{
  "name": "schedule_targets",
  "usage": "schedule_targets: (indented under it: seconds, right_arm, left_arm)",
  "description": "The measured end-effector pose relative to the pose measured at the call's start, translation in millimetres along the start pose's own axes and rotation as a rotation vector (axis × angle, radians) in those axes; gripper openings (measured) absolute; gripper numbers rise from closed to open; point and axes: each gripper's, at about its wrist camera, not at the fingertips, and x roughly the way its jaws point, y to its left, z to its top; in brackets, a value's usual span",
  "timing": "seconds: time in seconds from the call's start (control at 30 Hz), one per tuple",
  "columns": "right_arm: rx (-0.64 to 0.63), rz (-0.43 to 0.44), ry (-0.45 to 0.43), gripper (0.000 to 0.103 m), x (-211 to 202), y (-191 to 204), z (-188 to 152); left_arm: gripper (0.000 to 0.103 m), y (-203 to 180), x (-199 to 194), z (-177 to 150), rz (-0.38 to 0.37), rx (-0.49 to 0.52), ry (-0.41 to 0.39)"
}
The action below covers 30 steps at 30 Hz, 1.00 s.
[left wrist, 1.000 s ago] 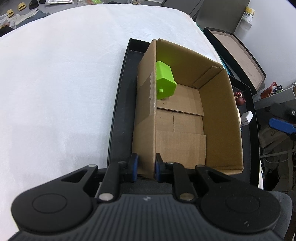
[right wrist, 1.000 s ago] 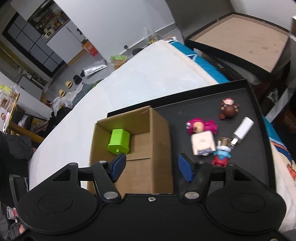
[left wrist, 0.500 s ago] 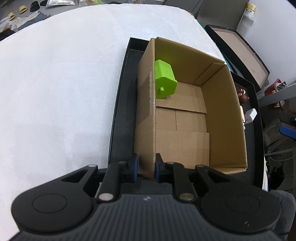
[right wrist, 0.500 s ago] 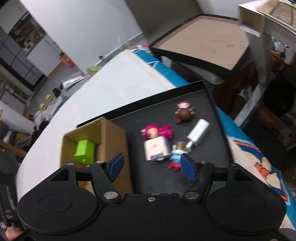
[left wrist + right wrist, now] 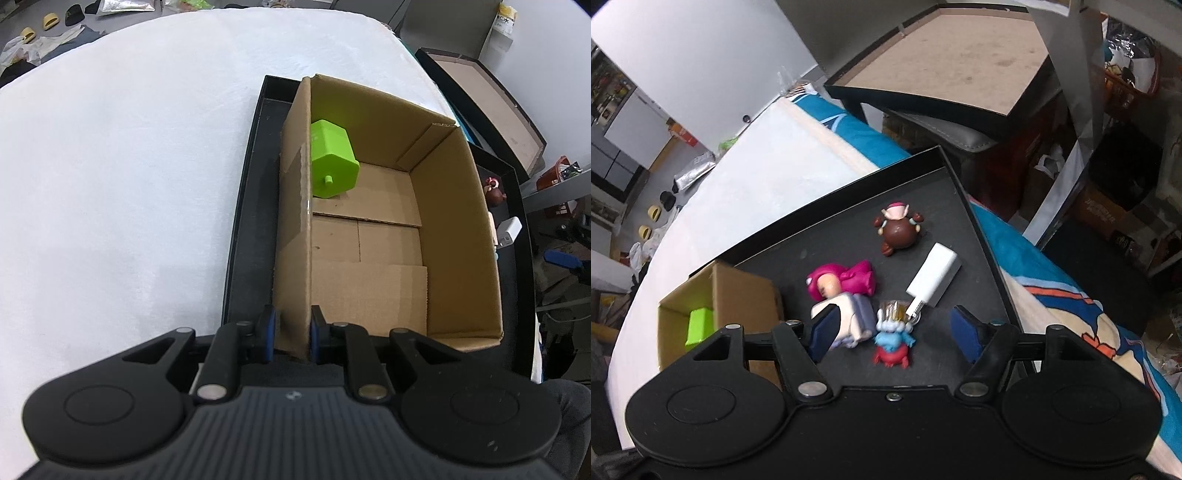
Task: Organize rigid objects
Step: 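Move the right gripper back over the white plug charger, then close the right gripper on the white plug charger and lift it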
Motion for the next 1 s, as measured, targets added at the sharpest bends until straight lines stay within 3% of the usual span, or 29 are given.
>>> schedule_targets:
  seconds: [0.27,0.5,0.57,0.63,1.0]
  right_arm:
    - [0.045,-0.035,0.028,0.053,31,-8,13]
    - [0.058,-0.11,0.046,0.051,60,-8,19]
    - [0.053,-0.135,0.065,0.041,68,-7,18]
    - [0.059,-0.151,0.083,0.021,72,-8,17]
    - [0.038,-0.123,0.069,0.02,46,3,9]
  left_arm:
    - [0.017,-5,6,2,0.018,0.008,0.018]
    - [0.017,-5,10,4,0.025,0.005,0.022]
    - [0.017,-4,10,4,0.026,0.004,0.022]
    - [0.017,-4,10,4,0.027,0.004,0.02]
    - [0.016,-1,6,3,0.018,0.002,0.012]
